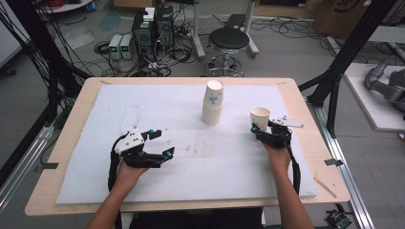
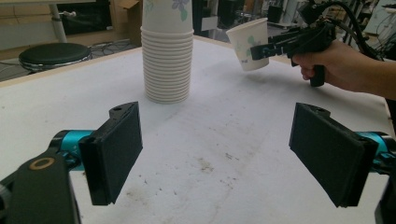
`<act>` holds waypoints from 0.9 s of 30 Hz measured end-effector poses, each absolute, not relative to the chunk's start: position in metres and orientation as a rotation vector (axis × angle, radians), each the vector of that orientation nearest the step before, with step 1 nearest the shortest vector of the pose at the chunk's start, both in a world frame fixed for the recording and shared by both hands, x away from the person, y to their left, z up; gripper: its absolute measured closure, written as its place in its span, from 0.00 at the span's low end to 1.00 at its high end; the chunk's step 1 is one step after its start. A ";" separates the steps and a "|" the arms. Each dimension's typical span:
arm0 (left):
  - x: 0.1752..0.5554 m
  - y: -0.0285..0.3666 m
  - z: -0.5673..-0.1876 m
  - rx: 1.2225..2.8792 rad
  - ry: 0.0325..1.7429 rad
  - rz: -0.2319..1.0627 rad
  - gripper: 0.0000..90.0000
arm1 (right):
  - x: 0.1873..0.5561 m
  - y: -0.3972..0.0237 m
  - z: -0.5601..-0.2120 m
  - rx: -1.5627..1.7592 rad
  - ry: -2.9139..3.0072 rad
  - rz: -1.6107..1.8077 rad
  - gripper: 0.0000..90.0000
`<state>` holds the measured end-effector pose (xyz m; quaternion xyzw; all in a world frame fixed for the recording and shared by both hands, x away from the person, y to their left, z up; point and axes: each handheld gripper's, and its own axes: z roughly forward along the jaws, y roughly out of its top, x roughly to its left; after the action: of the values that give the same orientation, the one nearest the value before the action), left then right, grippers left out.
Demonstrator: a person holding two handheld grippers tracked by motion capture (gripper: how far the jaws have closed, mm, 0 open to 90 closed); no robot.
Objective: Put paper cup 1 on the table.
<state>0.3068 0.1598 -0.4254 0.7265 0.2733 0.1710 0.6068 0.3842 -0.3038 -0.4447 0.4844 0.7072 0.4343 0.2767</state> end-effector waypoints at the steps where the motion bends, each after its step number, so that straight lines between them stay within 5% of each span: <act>1: 0.307 0.160 -0.425 1.680 0.632 0.394 0.19 | 0.384 -0.304 -0.445 1.297 1.905 1.154 0.40; 18: 0.308 0.158 -0.428 1.692 0.635 0.371 0.19 | 0.374 -0.309 -0.449 1.269 2.030 0.957 0.38; 27: 0.309 0.161 -0.428 1.688 0.654 0.370 0.19 | 0.370 -0.315 -0.448 1.337 2.048 0.980 0.24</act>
<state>0.3086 0.1606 -0.4282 0.7291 0.2822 0.1597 0.6027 0.3703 -0.3147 -0.4485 0.4912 0.7525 0.3601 0.2507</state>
